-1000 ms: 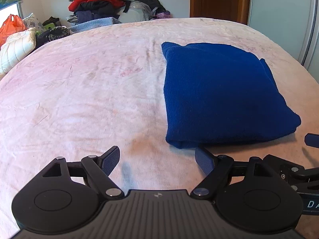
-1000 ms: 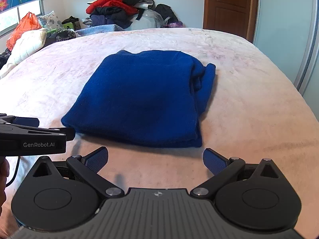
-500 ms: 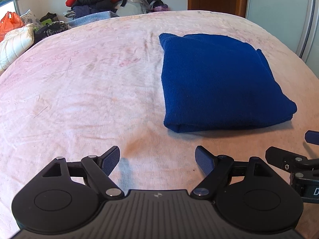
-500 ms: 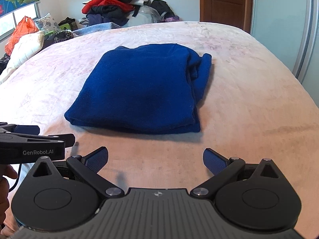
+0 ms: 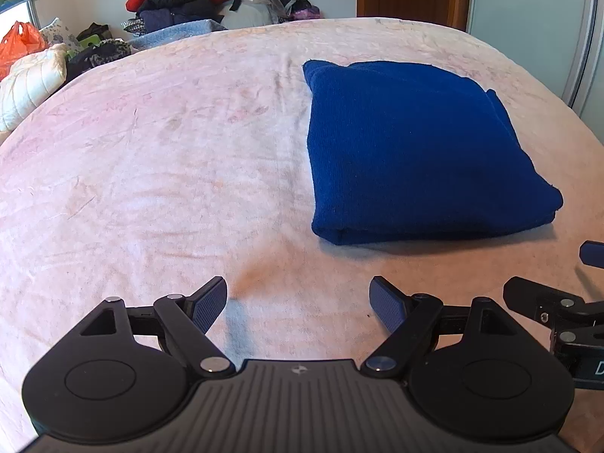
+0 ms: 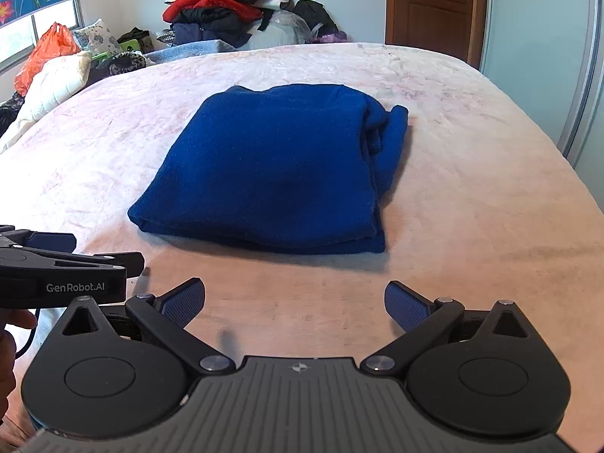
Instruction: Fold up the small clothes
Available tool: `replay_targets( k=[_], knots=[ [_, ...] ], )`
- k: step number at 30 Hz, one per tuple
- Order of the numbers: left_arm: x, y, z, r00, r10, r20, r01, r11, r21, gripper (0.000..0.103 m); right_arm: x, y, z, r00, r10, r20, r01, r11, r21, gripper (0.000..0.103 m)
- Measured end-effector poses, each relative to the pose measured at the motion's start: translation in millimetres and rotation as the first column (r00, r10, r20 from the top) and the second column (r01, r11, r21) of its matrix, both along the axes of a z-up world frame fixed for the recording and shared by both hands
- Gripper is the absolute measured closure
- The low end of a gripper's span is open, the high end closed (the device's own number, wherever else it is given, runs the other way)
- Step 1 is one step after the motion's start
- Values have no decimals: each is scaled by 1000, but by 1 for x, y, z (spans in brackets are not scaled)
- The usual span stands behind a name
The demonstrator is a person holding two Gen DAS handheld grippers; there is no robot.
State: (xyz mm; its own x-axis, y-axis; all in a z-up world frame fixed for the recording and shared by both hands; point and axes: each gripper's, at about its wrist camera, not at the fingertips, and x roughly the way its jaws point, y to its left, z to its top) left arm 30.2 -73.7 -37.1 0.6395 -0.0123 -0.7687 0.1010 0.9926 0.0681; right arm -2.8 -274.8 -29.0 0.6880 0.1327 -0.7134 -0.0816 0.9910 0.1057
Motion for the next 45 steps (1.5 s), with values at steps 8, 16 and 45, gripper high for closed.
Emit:
replay_targets(
  k=[8,16,45],
  knots=[
    [1,-2,-1,1000,-2,-7,2,1000,-1,20,-2,-1,2,1000,3,4,-3,1000,-17,1],
    [0,-2,-2,1000,2,-14,-2,1000,-4,20,-5,-5,3,1000,-2,4,2,1000,-10,1],
    [3,5,-4,1000,7,-28,-7,1000,-17,20,-1,2,5,1000,10,-1,-10,1000,-21,1]
  ],
)
